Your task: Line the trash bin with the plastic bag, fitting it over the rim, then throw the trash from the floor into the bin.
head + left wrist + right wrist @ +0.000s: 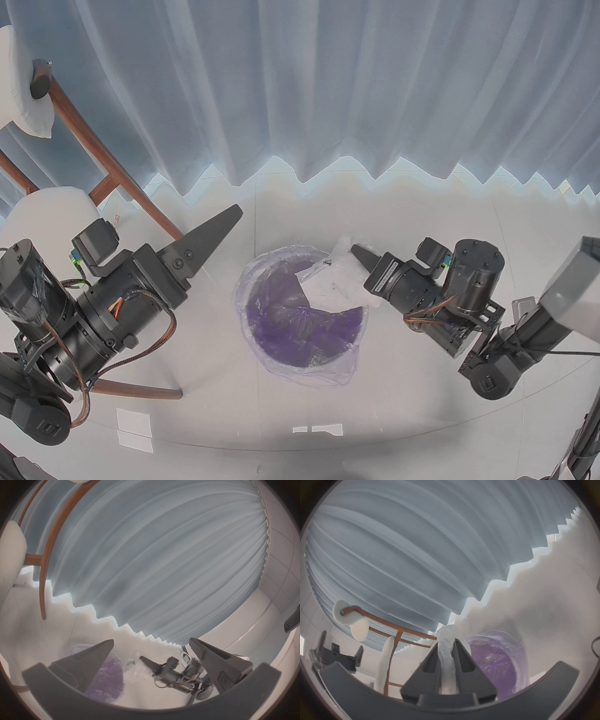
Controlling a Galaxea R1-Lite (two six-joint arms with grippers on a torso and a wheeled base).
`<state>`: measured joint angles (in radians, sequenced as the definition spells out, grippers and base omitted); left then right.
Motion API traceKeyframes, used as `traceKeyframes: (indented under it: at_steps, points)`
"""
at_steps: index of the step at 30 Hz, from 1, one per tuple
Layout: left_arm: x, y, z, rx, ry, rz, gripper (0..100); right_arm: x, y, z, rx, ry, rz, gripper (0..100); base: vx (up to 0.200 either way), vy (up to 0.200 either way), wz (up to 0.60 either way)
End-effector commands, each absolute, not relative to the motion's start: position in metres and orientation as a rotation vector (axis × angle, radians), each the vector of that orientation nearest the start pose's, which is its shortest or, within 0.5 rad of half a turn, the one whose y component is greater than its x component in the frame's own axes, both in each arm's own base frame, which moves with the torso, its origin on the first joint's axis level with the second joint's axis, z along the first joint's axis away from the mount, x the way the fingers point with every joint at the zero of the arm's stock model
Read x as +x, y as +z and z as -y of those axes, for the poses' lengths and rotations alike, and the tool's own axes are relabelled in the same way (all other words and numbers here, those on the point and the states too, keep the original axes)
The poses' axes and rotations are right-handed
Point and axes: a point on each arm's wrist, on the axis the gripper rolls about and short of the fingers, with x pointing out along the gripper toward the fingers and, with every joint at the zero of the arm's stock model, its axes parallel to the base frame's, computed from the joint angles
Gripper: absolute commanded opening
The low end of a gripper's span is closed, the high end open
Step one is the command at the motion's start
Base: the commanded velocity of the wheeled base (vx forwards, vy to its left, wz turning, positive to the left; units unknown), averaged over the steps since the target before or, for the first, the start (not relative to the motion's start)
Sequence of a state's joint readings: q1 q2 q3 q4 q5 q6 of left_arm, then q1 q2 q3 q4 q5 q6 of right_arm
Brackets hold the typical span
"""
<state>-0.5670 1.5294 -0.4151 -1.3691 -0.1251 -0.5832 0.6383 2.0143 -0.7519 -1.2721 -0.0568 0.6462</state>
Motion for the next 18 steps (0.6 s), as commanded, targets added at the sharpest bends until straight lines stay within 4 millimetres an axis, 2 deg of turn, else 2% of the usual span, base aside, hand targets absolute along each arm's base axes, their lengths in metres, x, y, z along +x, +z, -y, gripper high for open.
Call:
traceKeyframes:
  at_steps: [1, 7, 12, 18]
  points:
    - [0.196, 0.196, 0.134, -0.592, -0.760, 0.042, 100, 0.305, 0.066, -0.231, 0.549, 0.537, -0.183, 0, 0.000, 0.000, 0.00]
    - [0.195, 0.195, 0.139, -0.577, -0.776, 0.038, 100, 0.316, 0.043, -0.238, 0.533, 0.538, -0.165, 0, 0.000, 0.000, 0.00]
    - [0.198, 0.189, 0.141, -0.513, -0.766, 0.042, 100, 0.324, 0.037, -0.239, 0.540, 0.526, -0.160, 0, 0.000, 0.000, 0.00]
    - [0.196, 0.187, 0.140, -0.517, -0.771, 0.049, 100, 0.338, 0.023, -0.245, 0.562, 0.524, -0.108, 0, 0.000, 0.000, 0.00]
